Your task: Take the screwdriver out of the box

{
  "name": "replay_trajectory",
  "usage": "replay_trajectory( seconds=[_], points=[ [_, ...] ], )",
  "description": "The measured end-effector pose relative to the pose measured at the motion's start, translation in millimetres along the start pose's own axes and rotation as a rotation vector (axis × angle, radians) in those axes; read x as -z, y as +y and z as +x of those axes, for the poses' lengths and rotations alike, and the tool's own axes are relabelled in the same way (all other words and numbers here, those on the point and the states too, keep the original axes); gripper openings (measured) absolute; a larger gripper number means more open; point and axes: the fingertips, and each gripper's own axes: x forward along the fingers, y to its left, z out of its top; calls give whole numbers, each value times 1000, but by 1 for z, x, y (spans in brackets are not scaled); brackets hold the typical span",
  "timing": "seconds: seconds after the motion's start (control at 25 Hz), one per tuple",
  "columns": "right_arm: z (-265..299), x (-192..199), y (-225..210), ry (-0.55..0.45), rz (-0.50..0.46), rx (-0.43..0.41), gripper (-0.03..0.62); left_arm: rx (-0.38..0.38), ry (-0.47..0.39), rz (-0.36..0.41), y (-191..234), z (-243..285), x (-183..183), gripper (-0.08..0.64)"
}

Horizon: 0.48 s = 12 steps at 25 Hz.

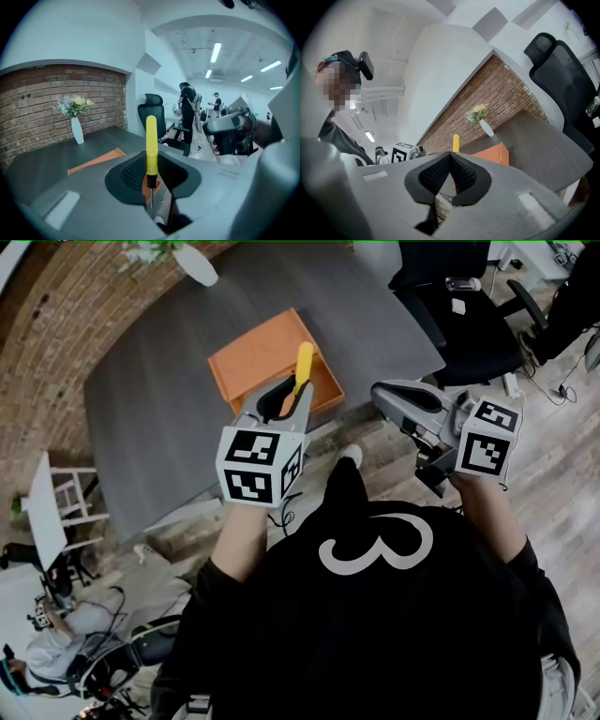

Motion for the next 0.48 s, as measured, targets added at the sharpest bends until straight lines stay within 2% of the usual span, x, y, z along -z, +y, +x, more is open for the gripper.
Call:
replay_trajectory(
  seconds=[0.16,0.32,0.48],
  points=[
    [-13,5,19,-11,-38,-16,2,57,-114,-105,-23,-31,-14,95],
    [-5,-8,37,-9,-56,-37,0,99,-182,-187,-24,-56,-34,95],
    [-14,-2,48,-4,-94,-37,0,135,-234,-212,-45,-73,-34,95]
  ],
)
